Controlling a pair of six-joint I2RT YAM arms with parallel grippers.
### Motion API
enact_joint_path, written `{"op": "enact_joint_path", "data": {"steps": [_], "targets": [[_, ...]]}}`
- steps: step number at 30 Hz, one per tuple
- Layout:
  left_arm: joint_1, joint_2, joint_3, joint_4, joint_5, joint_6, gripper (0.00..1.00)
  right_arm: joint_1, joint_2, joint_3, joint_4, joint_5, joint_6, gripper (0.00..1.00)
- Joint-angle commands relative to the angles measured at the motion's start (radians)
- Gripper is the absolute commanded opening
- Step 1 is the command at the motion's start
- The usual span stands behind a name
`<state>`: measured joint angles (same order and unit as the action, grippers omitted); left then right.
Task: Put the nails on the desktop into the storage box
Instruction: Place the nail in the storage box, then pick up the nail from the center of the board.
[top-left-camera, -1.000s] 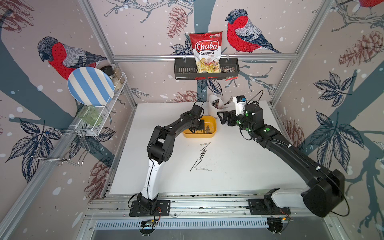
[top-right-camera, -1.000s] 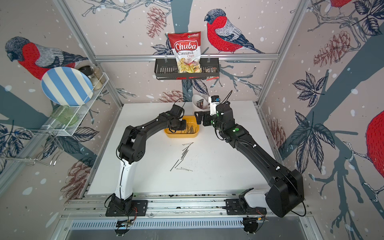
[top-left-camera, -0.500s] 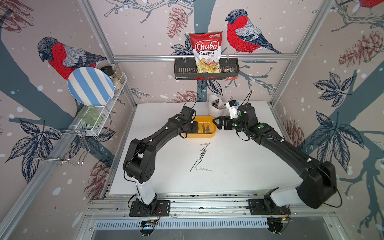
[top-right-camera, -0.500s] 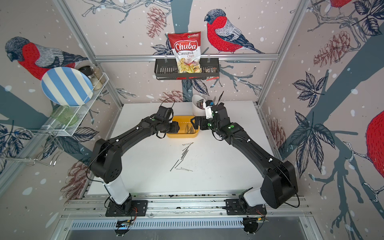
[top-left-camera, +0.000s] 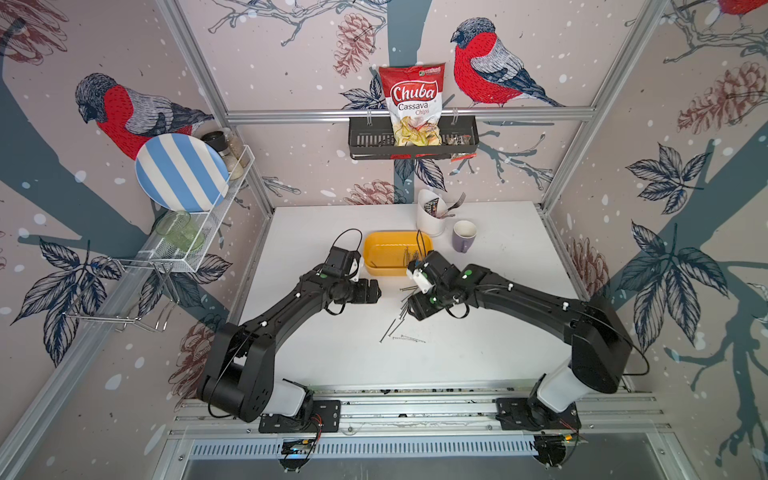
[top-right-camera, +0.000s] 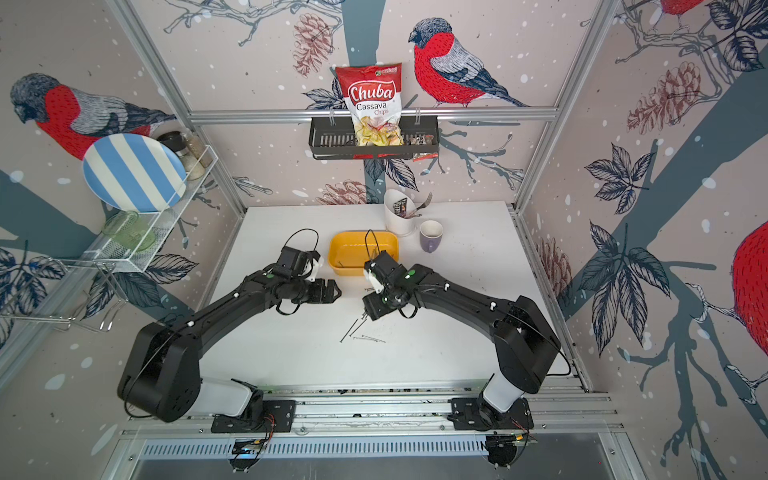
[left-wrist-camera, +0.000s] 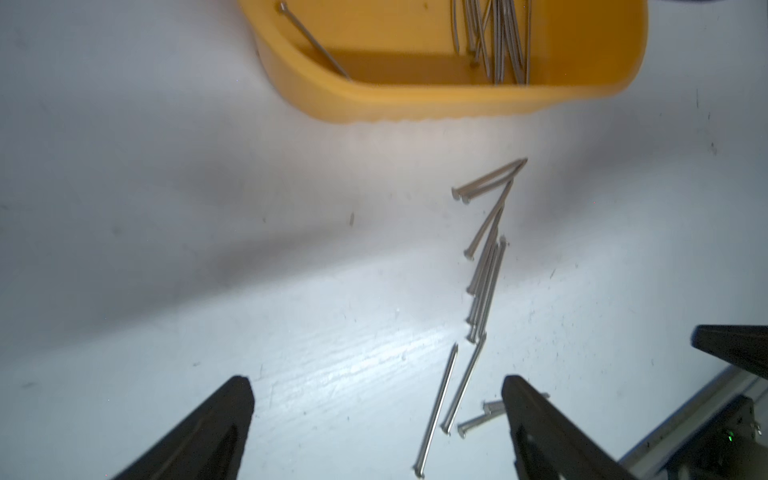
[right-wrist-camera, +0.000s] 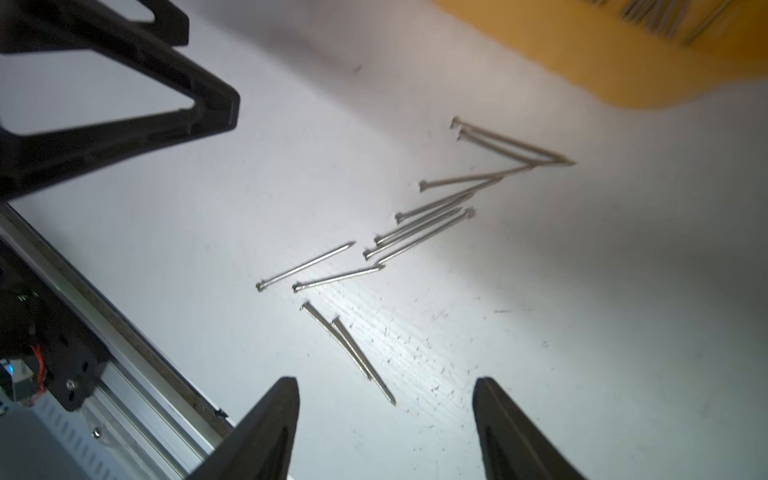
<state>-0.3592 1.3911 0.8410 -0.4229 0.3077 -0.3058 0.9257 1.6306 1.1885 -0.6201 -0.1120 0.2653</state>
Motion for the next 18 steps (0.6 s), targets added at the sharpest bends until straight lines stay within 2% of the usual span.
{"op": "enact_joint_path", "data": {"steps": [1,5,9,18], "targets": [[0.003,-0.056,-0.065,0.023,0.078,0.026,0.95,0.049,0.044,-0.01,-0.034,0.047,0.021,0.69],[-0.05,-0.122,-0.106,0.039,0.047,0.016,0.94,0.084,0.108,-0.01,-0.034,0.074,-0.003,0.67],[-0.058,-0.073,-0.091,0.024,0.025,-0.008,0.92,0.083,0.136,-0.041,-0.03,0.076,-0.027,0.64],[-0.063,-0.024,-0.11,0.057,0.068,-0.002,0.9,0.097,0.116,-0.152,0.006,0.097,-0.015,0.61]]}}
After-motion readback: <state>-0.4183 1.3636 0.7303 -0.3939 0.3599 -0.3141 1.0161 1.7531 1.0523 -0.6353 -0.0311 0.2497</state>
